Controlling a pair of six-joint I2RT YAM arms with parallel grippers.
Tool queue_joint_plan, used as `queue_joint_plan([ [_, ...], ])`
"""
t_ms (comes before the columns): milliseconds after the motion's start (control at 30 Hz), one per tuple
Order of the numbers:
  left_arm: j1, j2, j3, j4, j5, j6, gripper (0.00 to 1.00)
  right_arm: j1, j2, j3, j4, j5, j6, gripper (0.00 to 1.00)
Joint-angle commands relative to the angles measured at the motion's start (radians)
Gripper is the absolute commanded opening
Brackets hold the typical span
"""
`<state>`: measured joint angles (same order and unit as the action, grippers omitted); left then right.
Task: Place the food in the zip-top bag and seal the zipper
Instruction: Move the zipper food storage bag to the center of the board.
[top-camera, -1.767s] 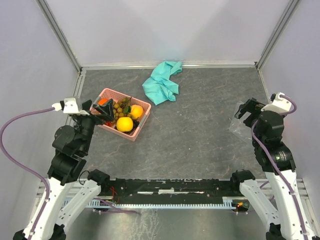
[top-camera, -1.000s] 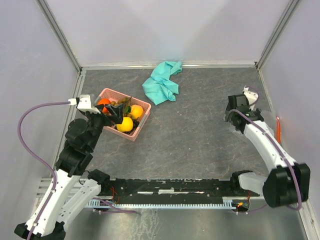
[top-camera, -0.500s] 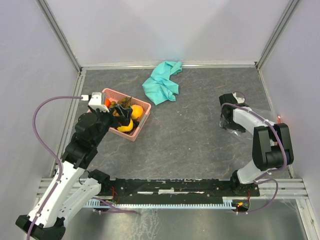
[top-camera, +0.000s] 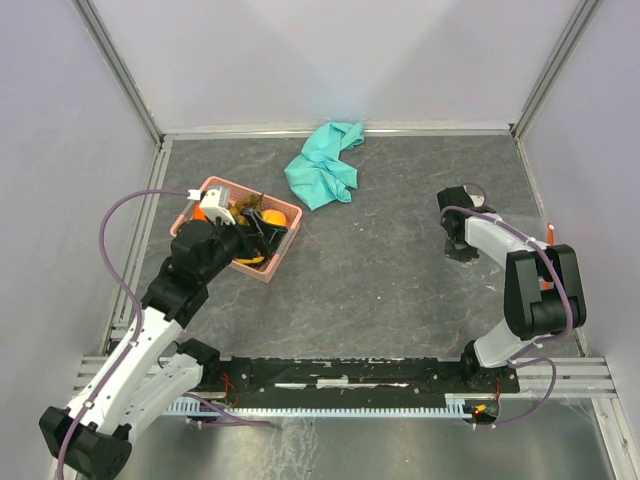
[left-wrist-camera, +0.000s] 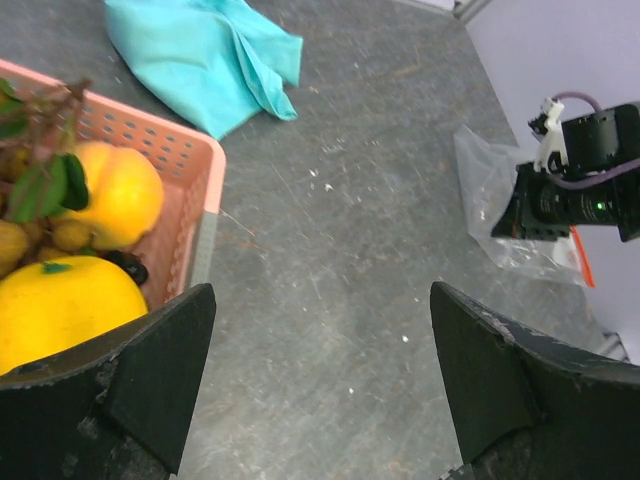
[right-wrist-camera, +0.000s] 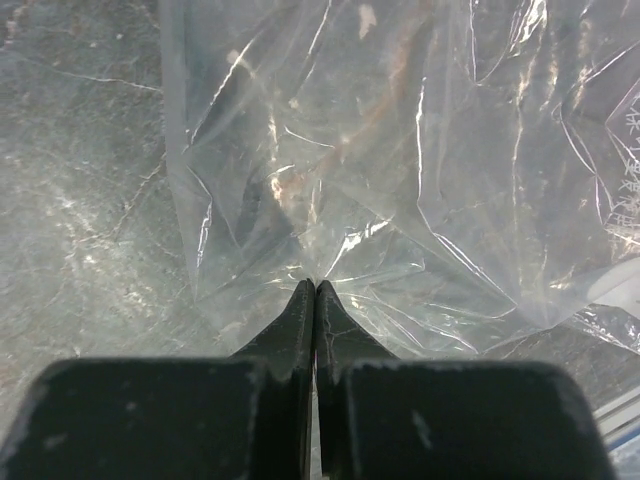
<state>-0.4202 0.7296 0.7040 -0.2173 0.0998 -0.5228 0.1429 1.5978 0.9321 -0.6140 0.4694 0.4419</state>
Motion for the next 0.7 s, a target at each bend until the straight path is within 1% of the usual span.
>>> queue_joint_plan([
  [0,0.004,0.022,-0.003,0.097,0.090,-0.098,0.93,0.044,-0.079,0.021,0.010,-0.068,-0.002,0.02],
  [167,0.003,0.040,-0.003,0.096,0.092,-0.110,0.93,0.167,-0.101,0.048,0.002,-0.136,0.067,0.02],
  [400,0.004,0.064,-0.006,0.095,0.100,-0.147,0.93,0.373,-0.037,0.091,0.080,-0.265,0.225,0.02],
  [533,0.004,0.072,-0.006,0.094,0.118,-0.163,0.93,0.482,0.032,0.155,0.144,-0.327,0.256,0.06],
  [667,0.003,0.073,-0.009,0.089,0.127,-0.177,0.93,0.570,0.104,0.239,0.176,-0.353,0.256,0.10],
])
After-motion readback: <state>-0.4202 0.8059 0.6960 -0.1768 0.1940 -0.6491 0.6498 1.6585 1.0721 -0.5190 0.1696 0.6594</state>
